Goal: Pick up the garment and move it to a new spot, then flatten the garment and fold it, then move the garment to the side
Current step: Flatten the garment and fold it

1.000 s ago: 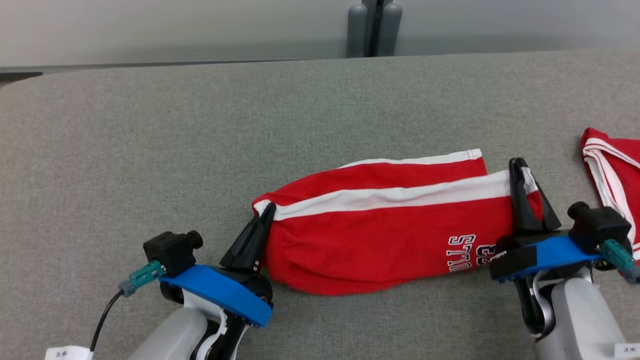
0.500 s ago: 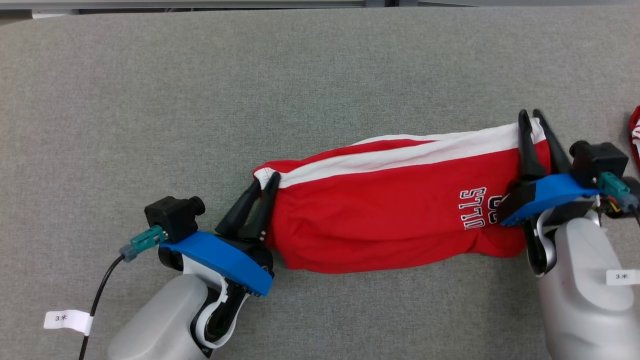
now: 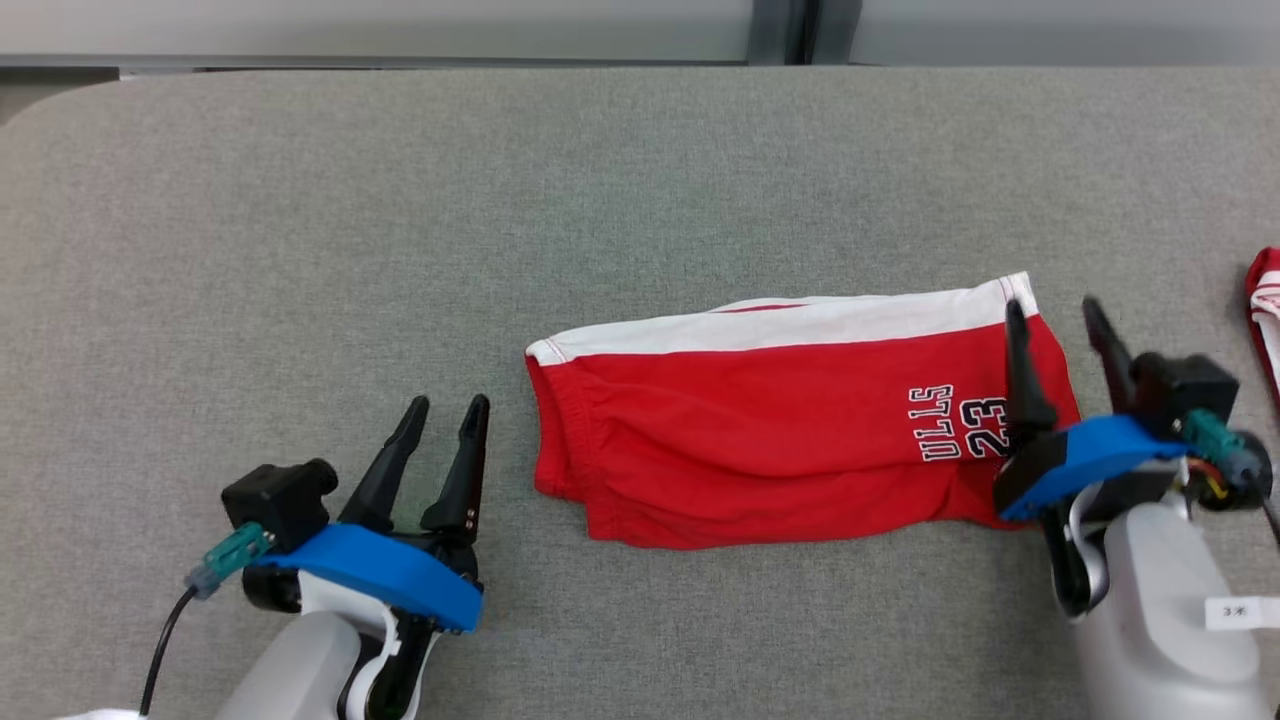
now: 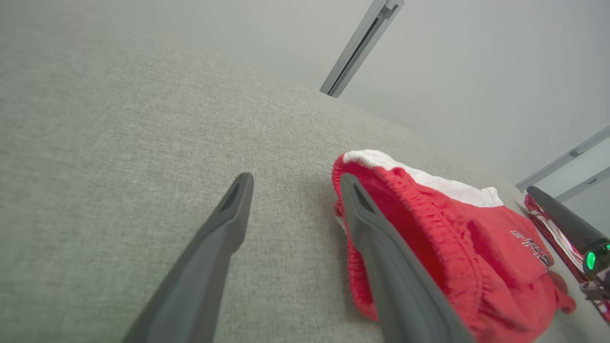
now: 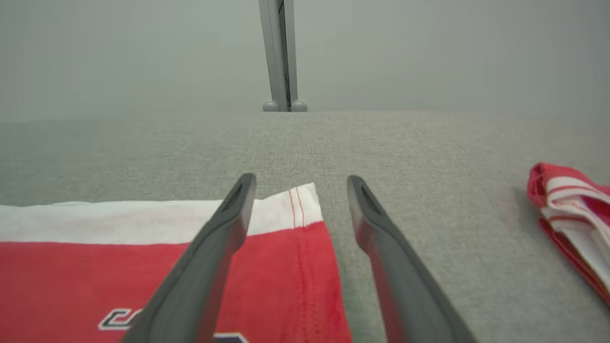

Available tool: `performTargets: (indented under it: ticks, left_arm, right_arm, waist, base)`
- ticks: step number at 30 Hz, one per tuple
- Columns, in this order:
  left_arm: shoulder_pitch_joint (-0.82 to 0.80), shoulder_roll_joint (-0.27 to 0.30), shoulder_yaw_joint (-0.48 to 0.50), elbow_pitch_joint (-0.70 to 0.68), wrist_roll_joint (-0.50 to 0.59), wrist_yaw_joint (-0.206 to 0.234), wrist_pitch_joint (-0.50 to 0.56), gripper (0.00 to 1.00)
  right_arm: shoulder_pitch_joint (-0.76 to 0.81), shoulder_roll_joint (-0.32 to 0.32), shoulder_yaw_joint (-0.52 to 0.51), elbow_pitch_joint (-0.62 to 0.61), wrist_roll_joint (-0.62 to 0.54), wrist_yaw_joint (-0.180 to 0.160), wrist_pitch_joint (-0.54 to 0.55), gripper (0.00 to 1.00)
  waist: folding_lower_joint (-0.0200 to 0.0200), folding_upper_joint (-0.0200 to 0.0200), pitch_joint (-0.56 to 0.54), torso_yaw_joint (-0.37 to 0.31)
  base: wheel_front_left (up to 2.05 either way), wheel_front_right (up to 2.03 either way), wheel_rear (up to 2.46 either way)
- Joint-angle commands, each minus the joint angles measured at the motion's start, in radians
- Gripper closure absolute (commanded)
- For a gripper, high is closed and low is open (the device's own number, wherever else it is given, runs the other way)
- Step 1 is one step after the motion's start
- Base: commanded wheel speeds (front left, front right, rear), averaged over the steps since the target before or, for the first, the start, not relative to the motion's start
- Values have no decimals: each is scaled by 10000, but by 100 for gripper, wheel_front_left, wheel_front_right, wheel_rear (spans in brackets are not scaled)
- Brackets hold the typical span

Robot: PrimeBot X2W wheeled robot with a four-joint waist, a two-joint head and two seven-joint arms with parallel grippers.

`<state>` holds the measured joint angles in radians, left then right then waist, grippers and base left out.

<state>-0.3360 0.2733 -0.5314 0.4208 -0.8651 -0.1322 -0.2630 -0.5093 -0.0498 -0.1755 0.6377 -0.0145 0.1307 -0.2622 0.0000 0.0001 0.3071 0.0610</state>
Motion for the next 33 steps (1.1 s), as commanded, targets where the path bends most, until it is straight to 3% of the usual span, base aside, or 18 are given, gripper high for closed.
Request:
performTargets:
  ticks: [1,5,11,12,13,19,33]
  left_arm:
    - [50,-29,63,-13,155,30,-20,0]
    - [724,-353,1208,50,1184,28,-21,0]
    - [1131,-612,1679,53,1762,28,-21,0]
    - [1169,-657,1765,74,1860,28,-21,0]
    - [1219,-688,1851,92,1985,28,-21,0]
    - [1631,-972,2302,251,2719,28,-21,0]
    - [3139,-1653,2821,406,3775,28,-20,0]
  right_arm:
    - [121,-25,9,76,21,0,-34,0]
    - [433,-24,-76,1583,145,0,84,0]
    - [477,13,-66,3403,306,-8,505,0]
    - [467,30,-27,3629,418,-6,483,64]
    - [450,42,0,3776,539,-6,426,100]
    - [633,-6,-275,3715,849,-8,43,100]
    - [2085,-197,-762,2266,860,-3,-32,100]
  waist:
    - [0,-1,-38,-17]
    - [0,-1,-322,31]
    - [0,-1,-499,146]
    - [0,-1,-541,157]
    - [0,-1,-599,163]
    - [0,-1,-1168,122]
    - [0,-1,-2717,172]
  base:
    - [0,0,0]
    - [0,0,0]
    - [0,0,0]
    - [0,0,0]
    - [0,0,0]
    - [0,0,0]
    - [0,0,0]
